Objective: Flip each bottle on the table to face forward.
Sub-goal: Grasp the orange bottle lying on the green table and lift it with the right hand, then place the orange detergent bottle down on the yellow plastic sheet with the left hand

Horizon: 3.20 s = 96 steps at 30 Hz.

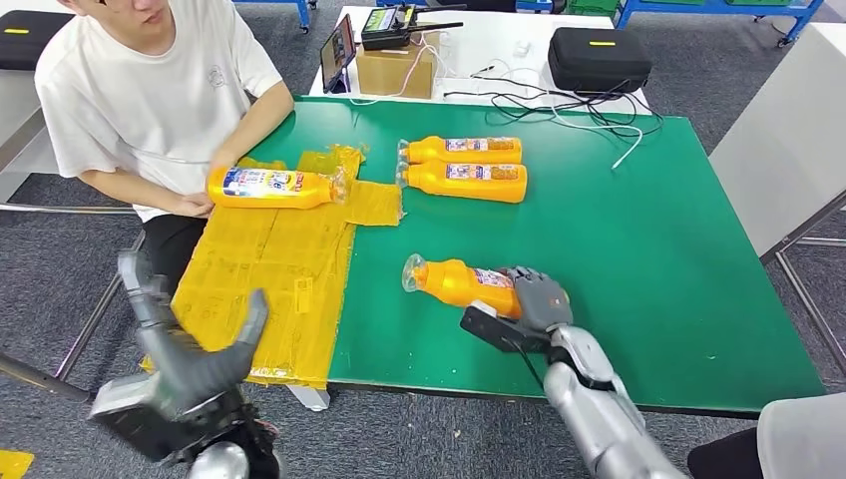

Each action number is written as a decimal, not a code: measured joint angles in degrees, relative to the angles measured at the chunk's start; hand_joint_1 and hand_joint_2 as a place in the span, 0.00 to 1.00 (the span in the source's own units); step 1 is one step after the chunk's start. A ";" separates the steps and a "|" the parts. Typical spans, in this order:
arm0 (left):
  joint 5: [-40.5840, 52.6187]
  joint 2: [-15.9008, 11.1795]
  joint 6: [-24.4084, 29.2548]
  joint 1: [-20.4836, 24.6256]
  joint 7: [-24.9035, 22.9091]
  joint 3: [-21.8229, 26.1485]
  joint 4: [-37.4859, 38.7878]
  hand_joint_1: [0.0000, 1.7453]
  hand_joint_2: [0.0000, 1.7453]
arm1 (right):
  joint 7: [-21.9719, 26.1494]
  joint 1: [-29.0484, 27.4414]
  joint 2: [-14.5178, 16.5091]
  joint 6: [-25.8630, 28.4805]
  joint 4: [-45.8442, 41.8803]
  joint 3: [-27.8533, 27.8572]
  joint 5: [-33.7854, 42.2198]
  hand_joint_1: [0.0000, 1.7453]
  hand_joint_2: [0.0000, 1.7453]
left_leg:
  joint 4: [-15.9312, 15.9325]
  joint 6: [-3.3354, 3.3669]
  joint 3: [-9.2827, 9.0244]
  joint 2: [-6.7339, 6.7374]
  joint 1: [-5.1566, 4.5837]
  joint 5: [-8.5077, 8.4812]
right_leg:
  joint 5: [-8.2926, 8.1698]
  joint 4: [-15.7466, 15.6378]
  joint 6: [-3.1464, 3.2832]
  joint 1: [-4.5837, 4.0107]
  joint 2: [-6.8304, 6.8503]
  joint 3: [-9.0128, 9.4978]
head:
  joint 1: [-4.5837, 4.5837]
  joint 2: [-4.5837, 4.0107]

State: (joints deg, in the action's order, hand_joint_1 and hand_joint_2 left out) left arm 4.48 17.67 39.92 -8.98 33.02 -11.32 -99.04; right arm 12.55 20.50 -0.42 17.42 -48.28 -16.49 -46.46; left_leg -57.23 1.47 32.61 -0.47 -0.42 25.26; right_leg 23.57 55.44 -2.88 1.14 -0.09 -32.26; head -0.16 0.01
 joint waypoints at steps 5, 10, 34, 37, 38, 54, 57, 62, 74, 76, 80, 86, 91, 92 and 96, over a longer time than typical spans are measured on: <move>-14.76 -1.25 -0.39 2.00 2.50 -0.92 14.47 0.00 1.00 | 8.24 -11.21 2.52 14.70 -14.37 1.98 11.44 1.00 1.00 | 0.00 -0.02 0.61 -0.04 0.04 -0.11 | -0.01 0.14 0.00 -0.04 0.09 -0.53 | -0.04 0.00; -21.08 -2.95 -3.90 2.84 2.08 -3.86 19.92 0.00 1.00 | 15.00 -14.90 3.87 21.73 -22.83 3.67 14.30 1.00 1.00 | 0.00 0.01 0.85 -0.01 0.03 -0.13 | -0.01 0.15 -0.01 -0.01 0.09 -0.73 | -0.01 0.00; -33.43 -10.04 -28.82 3.14 -0.56 -17.16 17.40 0.00 1.00 | 16.58 -16.11 5.15 8.01 -23.39 -15.34 18.13 1.00 1.00 | 0.01 0.00 1.07 -0.04 0.03 -0.13 | 0.02 0.14 0.00 0.01 0.10 -0.93 | -0.01 0.00; -34.73 -10.12 -32.71 2.88 -0.52 -16.93 16.57 0.00 1.00 | 16.78 -14.67 5.39 6.72 -21.85 -16.73 18.87 1.00 1.00 | 0.01 0.01 1.07 -0.04 0.02 -0.13 | 0.02 0.14 0.00 0.01 0.10 -0.94 | 0.00 0.01; -35.00 -10.15 -34.17 2.84 -0.44 -16.85 16.36 0.00 1.00 | 17.00 -13.92 5.63 6.21 -21.06 -17.30 19.02 1.00 1.00 | 0.01 0.01 1.06 -0.03 0.03 -0.13 | 0.02 0.14 0.00 0.01 0.10 -0.94 | 0.00 0.00; -28.22 -10.19 -33.29 2.33 1.62 -15.49 14.57 0.00 1.00 | 15.84 -9.71 7.54 7.47 -17.34 -18.35 23.70 1.00 1.00 | 0.00 0.00 1.08 -0.05 0.02 -0.14 | 0.01 0.14 0.00 0.01 0.10 -0.95 | -0.01 0.01; -26.61 -10.21 -30.80 1.98 1.68 -15.65 14.69 0.00 1.00 | 15.34 -9.89 7.43 8.02 -17.76 -17.06 24.28 1.00 1.00 | 0.00 0.00 1.08 -0.05 0.02 -0.13 | 0.01 0.13 0.00 0.01 0.10 -0.96 | -0.01 0.00; -28.34 -10.26 -26.72 1.74 -0.39 -16.39 15.51 0.00 1.00 | 15.23 -11.06 7.23 7.01 -18.70 -16.06 23.91 1.00 1.00 | 0.00 0.00 1.07 -0.03 0.03 -0.13 | 0.01 0.14 0.00 -0.01 0.10 -0.96 | -0.01 0.01; -37.02 -10.52 -24.51 1.80 -7.92 -15.88 16.83 0.00 1.00 | 13.94 -11.96 8.80 4.49 -15.49 -19.10 24.72 1.00 1.00 | 0.01 0.00 1.11 -0.04 0.05 -0.13 | 0.02 0.14 0.01 -0.01 0.10 -0.99 | 0.00 0.01; -37.05 -10.63 -24.41 1.46 -7.89 -15.88 16.82 0.00 1.00 | 13.09 -11.65 9.11 4.50 -14.39 -19.78 23.37 1.00 1.00 | 0.01 0.00 1.11 -0.03 0.05 -0.13 | 0.02 0.14 0.01 -0.01 0.10 -1.00 | -0.01 0.00; -37.83 -10.76 -24.85 1.15 -8.74 -15.87 16.80 0.00 1.00 | 12.78 -10.61 9.43 4.68 -12.40 -21.40 21.19 1.00 1.00 | 0.01 0.00 1.11 -0.03 0.05 -0.13 | 0.02 0.14 0.01 -0.02 0.10 -1.01 | 0.00 -0.01; -38.05 -10.84 -24.41 1.18 -8.95 -15.92 16.15 0.00 1.00 | 11.97 -10.04 10.04 3.51 -10.70 -24.18 19.94 1.00 1.00 | 0.01 0.00 1.11 -0.03 0.05 -0.13 | 0.02 0.14 0.01 -0.02 0.10 -1.02 | -0.02 0.00; -37.07 -10.85 -23.16 1.15 -8.40 -16.04 15.50 0.00 1.00 | 11.00 -9.31 10.12 3.14 -10.04 -25.60 19.69 1.00 1.00 | 0.01 0.00 1.11 -0.02 0.05 -0.13 | 0.02 0.14 0.01 -0.01 0.10 -1.02 | 0.00 0.00; -36.73 -10.86 -23.10 1.12 -8.19 -16.09 15.32 0.00 1.00 | 10.87 -9.16 10.12 3.14 -9.98 -25.77 19.77 1.00 1.00 | 0.01 0.00 1.11 -0.03 0.05 -0.13 | 0.02 0.14 0.01 -0.01 0.10 -1.02 | 0.00 -0.01; -34.35 -11.08 -22.72 0.98 -7.21 -16.65 14.51 0.00 1.00 | 10.43 -8.89 10.24 2.99 -9.88 -26.06 20.45 1.00 1.00 | 0.01 0.00 1.11 -0.03 0.05 -0.13 | 0.02 0.14 0.01 -0.01 0.10 -1.02 | -0.01 0.01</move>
State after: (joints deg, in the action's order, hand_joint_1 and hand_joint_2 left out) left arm -29.87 6.59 17.20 -8.00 25.82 -27.97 -84.53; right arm 22.98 11.61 9.82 20.41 -58.16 -42.55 -26.01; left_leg -57.23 1.47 33.72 -0.50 -0.37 25.13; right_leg 23.59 55.58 -2.88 1.13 0.00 -33.28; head -0.16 0.01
